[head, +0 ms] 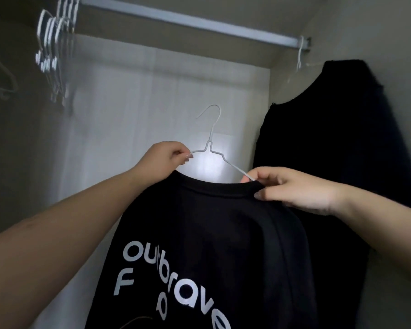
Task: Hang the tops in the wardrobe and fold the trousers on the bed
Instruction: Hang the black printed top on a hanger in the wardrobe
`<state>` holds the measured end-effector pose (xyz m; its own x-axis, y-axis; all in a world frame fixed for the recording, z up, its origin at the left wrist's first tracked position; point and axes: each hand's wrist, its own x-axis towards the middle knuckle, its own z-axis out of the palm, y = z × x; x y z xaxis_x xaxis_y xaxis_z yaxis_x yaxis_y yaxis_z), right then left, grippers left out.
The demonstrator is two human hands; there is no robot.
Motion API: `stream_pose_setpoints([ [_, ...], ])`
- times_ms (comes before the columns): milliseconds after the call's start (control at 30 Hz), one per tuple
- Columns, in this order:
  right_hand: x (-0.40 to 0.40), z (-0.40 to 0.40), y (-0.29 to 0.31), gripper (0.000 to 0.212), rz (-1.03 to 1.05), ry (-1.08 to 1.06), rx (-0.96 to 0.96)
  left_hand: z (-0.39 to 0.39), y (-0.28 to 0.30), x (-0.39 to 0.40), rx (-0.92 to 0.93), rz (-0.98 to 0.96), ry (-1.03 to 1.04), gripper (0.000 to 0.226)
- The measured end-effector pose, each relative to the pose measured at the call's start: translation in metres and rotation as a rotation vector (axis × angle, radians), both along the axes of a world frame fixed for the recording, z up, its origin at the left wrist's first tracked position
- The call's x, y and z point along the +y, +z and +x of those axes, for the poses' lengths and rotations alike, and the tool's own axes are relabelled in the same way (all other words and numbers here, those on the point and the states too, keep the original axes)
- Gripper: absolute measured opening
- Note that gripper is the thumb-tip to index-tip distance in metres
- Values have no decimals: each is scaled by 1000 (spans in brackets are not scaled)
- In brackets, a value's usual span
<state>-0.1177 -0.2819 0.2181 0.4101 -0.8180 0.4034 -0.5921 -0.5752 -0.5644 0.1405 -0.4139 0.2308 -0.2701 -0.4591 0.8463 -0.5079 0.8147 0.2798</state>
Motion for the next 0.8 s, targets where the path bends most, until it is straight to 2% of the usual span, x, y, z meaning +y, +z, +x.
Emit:
stream_pose_setpoints([
  [133,9,2,18,38,-58,-35,-262,-26,26,-3,110,1,-58,14],
  [233,14,0,34,35,-118,-110,-327,-49,40,0,256,1,-90,16],
  [367,20,-6,62,36,-183,-167,-405,-86,40,17,373,10,-138,51],
  [467,23,-12,91,33,-243,-218,-473,-118,38,34,409,69,-277,63],
  [600,21,-21,128,29,-317,-289,-549,-154,45,53,401,229,-528,61],
  [700,18,-28,154,26,-391,-368,-560,-178,59,67,384,273,-681,54],
  [800,16,-34,179,25,-446,-429,-563,-195,78,85,382,256,-746,26],
])
